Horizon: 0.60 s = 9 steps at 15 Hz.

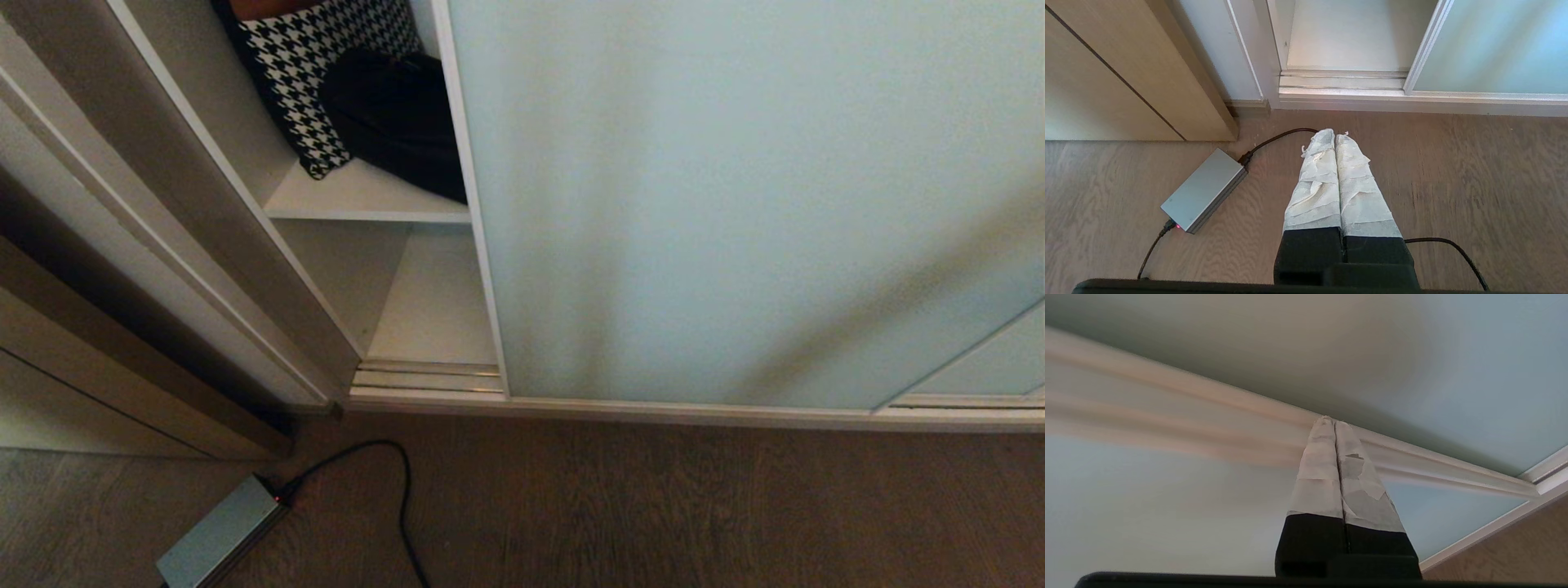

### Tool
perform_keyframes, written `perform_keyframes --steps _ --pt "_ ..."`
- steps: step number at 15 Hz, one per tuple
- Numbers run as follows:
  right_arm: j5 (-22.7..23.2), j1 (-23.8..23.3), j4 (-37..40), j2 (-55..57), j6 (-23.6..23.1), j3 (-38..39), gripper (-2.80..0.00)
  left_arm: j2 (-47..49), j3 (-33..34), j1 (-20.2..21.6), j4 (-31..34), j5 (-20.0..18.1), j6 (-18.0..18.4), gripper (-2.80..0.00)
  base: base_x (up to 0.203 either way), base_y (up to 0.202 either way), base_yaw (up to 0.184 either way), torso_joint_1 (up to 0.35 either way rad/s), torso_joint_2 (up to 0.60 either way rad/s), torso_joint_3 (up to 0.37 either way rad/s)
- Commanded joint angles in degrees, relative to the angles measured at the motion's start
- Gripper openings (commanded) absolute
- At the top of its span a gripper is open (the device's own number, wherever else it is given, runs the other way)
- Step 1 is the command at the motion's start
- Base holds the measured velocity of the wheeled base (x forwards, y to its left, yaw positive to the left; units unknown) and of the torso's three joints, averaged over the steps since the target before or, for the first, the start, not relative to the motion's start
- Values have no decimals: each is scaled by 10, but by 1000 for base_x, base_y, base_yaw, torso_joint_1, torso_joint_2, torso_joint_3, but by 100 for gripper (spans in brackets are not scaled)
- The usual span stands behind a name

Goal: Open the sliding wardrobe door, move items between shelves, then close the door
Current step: Close the door

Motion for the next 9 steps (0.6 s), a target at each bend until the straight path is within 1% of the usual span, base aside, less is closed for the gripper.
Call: perform_keyframes --steps 1,4,6,8,9 --pt "-2 4 -3 17 3 -8 -280 0 0 0 -1 0 0 -280 0 0 0 0 0 0" --pt "-3 6 -7 27 3 -16 -280 0 0 0 0 0 1 -280 0 0 0 0 0 0" --pt "-26 12 -11 30 2 -17 -280 0 0 0 0 0 1 -280 0 0 0 0 0 0" --pt "-54 28 -11 33 1 -19 -280 0 0 0 0 0 0 -280 0 0 0 0 0 0" --pt "-60 34 -11 36 1 -16 -280 0 0 0 0 0 1 -280 0 0 0 0 0 0"
